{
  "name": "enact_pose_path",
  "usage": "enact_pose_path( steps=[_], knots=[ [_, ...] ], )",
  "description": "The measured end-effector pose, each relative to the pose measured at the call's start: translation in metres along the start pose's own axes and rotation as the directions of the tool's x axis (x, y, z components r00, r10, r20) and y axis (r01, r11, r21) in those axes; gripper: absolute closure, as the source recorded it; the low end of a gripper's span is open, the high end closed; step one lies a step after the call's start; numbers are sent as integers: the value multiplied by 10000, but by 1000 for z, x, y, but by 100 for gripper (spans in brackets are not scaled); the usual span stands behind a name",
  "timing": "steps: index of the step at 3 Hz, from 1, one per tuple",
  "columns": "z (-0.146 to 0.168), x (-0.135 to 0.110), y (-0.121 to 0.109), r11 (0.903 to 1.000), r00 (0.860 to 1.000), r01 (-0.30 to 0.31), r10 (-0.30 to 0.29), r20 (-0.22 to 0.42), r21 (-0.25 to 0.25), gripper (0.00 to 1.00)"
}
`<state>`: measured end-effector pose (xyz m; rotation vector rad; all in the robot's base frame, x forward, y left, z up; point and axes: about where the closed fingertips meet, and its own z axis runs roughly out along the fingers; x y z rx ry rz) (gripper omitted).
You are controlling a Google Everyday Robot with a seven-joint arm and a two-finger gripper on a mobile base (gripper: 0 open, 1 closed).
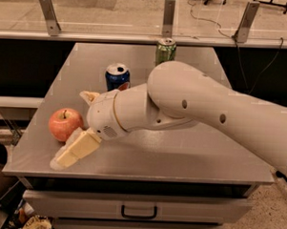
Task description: Pick apple
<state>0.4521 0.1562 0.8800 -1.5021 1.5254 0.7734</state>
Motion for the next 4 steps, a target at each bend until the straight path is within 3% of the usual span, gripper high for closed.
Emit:
enact_pose_path(
  steps=[2,3,4],
  knots=[
    [34,-6,-10,9984,9965,-273,310,770,-491,0],
    [46,1,-26,9977,9937,-263,329,1074,-625,7],
    [47,1,-25,9975,9937,-258,327,1075,-655,25]
  ],
)
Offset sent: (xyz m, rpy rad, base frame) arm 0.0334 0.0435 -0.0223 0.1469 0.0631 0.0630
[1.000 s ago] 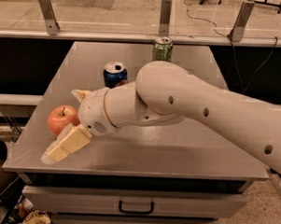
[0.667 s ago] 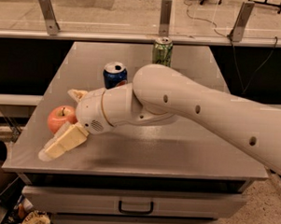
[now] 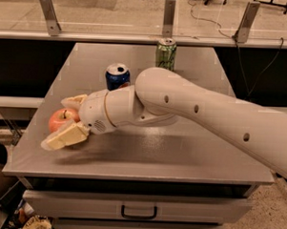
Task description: Pick apple
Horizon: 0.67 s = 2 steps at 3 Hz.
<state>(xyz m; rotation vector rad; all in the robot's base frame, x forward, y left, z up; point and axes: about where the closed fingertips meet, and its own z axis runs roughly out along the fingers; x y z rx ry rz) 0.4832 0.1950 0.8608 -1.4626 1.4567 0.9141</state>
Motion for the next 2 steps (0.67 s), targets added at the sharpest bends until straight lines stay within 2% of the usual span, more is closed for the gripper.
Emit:
enact_pose_path(
  steps=[2],
  knots=[
    [3,-2,3,10000,10000,52,-52,-1,-60,72]
  ],
)
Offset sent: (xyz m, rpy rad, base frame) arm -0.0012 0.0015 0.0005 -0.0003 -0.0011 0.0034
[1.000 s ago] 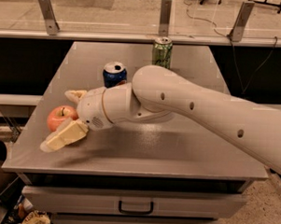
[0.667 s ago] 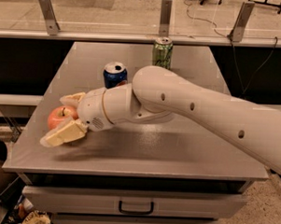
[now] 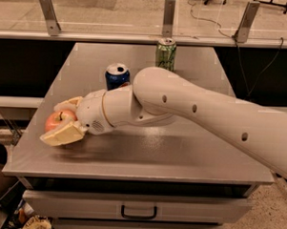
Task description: Pick apple
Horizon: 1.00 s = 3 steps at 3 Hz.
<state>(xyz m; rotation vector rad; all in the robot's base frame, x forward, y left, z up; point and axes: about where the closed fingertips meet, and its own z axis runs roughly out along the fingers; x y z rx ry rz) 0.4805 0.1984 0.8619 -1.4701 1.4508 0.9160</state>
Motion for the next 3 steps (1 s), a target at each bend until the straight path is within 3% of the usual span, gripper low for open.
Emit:
enact_pose_path(
  steps=[1,2,3],
  knots=[
    [1,-1,1,10000,10000,27,-27,0,-30,95],
    [1,-4,2,9999,9999,87,-87,50,-59,100],
    [-15,-22,-1,9989,9981,476,-475,401,-2,100]
  ],
)
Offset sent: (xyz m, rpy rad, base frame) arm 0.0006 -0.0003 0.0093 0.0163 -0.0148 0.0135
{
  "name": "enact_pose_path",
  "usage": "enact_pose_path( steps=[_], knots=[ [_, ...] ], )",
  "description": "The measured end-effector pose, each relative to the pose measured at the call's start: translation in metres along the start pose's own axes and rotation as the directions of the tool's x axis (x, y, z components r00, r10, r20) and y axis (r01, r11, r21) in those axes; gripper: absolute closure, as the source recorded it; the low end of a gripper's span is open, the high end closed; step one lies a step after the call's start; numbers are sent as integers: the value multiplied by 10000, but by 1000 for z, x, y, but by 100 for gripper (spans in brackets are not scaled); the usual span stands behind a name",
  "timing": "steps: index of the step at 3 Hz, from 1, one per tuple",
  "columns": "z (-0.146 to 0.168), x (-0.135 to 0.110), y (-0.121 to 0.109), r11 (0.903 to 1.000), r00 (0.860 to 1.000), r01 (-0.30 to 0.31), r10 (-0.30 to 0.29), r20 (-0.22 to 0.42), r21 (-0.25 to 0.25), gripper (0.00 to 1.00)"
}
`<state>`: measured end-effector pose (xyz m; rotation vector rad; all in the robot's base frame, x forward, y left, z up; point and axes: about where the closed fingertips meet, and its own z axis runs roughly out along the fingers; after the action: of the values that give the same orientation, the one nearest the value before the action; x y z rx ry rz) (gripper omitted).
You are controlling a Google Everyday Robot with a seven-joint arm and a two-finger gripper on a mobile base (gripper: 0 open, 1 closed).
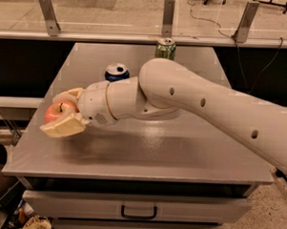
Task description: Pick apple
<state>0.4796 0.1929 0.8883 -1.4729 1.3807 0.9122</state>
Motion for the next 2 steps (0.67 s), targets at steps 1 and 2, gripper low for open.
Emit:
enact_pose_path(
  steps=[1,2],
  knots=[
    [-23,-27,-7,9987,9982,509,-511,316,84,100],
    [-46,-58,-15,9943,9915,1063,-1067,744,88,100]
  ],
)
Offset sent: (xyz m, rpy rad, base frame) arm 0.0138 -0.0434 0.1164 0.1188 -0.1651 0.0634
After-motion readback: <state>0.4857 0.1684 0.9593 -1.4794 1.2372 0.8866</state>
